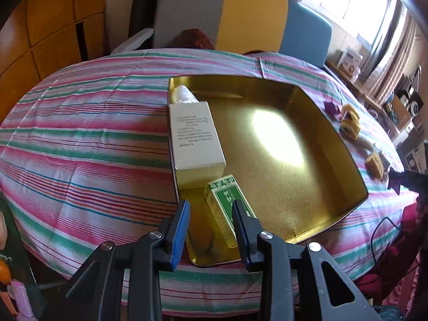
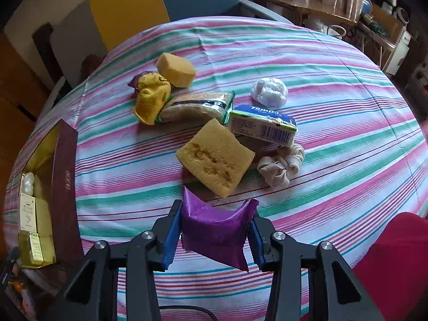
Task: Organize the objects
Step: 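Carry the green box into the tray while the right tool grasps the purple packet, then lower the purple packet into the tray and open the right tool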
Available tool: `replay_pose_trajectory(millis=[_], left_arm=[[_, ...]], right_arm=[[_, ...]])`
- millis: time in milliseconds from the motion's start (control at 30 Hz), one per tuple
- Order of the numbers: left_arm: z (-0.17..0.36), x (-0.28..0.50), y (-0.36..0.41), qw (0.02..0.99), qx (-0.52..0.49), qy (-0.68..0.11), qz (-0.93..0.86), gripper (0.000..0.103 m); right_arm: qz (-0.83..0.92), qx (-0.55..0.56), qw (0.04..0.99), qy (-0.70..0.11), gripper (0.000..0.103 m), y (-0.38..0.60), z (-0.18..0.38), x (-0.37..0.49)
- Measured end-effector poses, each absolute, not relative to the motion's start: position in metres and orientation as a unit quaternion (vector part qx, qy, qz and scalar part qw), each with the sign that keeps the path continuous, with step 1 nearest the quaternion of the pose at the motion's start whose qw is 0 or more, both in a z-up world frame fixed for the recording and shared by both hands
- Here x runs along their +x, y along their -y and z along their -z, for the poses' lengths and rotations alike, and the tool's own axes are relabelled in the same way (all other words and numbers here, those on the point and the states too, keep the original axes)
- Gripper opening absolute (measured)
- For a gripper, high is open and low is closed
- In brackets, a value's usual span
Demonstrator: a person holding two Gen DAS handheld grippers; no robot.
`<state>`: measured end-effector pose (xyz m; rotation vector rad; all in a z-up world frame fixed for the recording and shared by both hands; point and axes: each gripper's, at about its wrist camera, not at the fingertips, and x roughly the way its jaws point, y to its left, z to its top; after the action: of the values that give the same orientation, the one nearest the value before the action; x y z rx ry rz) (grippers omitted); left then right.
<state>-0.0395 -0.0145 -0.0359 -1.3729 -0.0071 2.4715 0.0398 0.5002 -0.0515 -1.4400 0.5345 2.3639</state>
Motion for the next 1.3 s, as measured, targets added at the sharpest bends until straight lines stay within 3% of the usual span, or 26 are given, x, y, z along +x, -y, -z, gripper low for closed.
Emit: replay_pose_trajectory(millis=[167, 433, 600, 733, 900, 1067, 1300], left_arm=[[0.024, -0.04, 0.03, 0.131, -0.461, 0.043, -0.877, 0.032], [0.018, -0.037, 0.054, 0.1, -0.45, 0.074, -0.884, 0.033], [0.018, -0.033, 0.071, 0.085, -0.446, 0.091, -0.887, 0.033], [0.021, -0.031, 0.084, 0.072, -0.446, 0.104, -0.886, 0.034], [0.028, -0.028, 0.097, 0.057, -0.449, 0.118, -0.884, 0.034], [0.029, -0.026, 0.104, 0.049, -0.447, 0.122, -0.885, 0.034], [0.021, -0.025, 0.088, 0.053, -0.433, 0.092, -0.895, 0.034]], right_arm=[[-0.859, -0.461, 0.12, -0.19, 0.045, -0.474, 0.02, 0.04], [-0.898, -0.422, -0.072, -0.097, 0.045, -0.325, -0.033, 0.0], [-0.87, -0.47, -0.146, -0.029, 0.045, -0.221, -0.002, -0.036], [-0.839, -0.524, -0.143, 0.013, 0.045, -0.168, 0.041, -0.064], [-0.807, -0.56, -0.187, 0.012, 0.047, -0.114, 0.074, -0.07], [-0.792, -0.552, -0.253, -0.056, 0.068, -0.097, 0.076, -0.067], [-0.831, -0.513, -0.205, -0.061, 0.081, -0.126, 0.049, -0.06]])
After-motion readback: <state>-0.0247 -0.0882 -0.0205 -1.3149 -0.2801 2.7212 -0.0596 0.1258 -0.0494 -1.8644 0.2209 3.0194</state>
